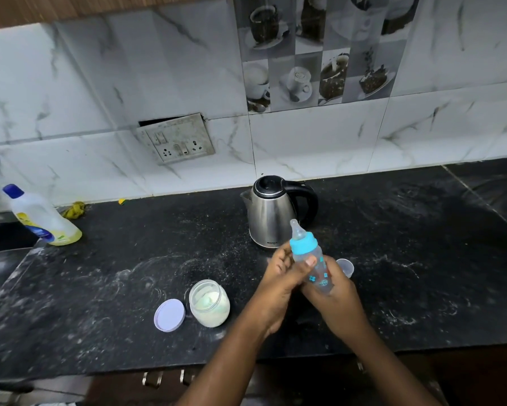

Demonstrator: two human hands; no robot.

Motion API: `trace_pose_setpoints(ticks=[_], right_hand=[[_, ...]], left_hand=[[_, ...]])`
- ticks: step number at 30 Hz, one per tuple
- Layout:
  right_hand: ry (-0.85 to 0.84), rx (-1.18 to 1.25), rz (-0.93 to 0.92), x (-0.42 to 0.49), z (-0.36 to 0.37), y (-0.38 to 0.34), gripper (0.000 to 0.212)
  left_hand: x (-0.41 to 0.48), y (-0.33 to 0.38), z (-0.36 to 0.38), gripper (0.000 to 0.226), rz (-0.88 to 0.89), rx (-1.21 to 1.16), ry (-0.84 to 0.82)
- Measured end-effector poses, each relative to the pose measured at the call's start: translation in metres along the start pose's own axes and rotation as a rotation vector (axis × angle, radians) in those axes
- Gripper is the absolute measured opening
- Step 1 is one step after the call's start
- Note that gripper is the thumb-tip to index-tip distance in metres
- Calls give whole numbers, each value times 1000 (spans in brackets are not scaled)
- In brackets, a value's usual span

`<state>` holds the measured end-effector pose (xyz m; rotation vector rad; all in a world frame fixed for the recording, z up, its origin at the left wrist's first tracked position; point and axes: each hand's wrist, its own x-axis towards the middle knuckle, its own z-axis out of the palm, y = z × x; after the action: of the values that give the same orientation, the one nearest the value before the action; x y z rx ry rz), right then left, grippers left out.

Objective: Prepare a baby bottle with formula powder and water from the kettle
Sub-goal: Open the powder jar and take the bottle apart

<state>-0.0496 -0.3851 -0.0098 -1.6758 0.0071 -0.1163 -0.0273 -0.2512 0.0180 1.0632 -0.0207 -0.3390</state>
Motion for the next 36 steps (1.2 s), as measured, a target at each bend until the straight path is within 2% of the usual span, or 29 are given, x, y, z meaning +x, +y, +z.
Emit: trace_pose_setpoints(ticks=[3, 4, 7, 9, 12, 15, 16, 18, 20, 23, 27, 29, 32, 36], right_hand=[[-291, 53, 17, 4, -9, 1, 64], [-322, 63, 46, 6, -13, -1, 73], [-197, 141, 32, 15, -15, -17, 75], [-140, 174, -16, 22, -7, -27, 71], [-36, 85, -69, 30, 4, -28, 59], [-148, 243, -50, 35, -2, -21, 53], [-227, 284, -35, 35, -6, -19, 58], [-303, 205, -64, 34, -10, -18, 69], [-258, 67, -82, 34, -8, -18, 80], [-195, 51, -79, 37, -9, -17, 74], [-345, 63, -58, 37, -15, -24, 73], [-312, 42, -42, 37, -14, -24, 66], [-240, 180, -60, 41, -22, -29, 57], [-52, 234, -110, 46, -57, -37, 46]], left_hand=[[-5, -10, -10, 38, 81, 139, 40], [-4, -12, -14, 33, 109, 165, 78], [-2, -13, -22, 32, 185, 309, 162], [-3, -13, -23, 38, 215, 400, 142], [-6, -15, -20, 42, 214, 398, 88], [-7, -16, -20, 43, 224, 409, 96], [-6, -16, -22, 43, 217, 420, 101], [-5, -17, -26, 43, 201, 432, 98], [-5, -18, -29, 42, 194, 426, 109], [-6, -21, -29, 43, 176, 403, 109], [-4, -24, -29, 46, 170, 390, 111], [-2, -26, -29, 48, 163, 384, 108], [2, -34, -33, 51, 139, 373, 108], [5, -50, -46, 47, 85, 399, 192]])
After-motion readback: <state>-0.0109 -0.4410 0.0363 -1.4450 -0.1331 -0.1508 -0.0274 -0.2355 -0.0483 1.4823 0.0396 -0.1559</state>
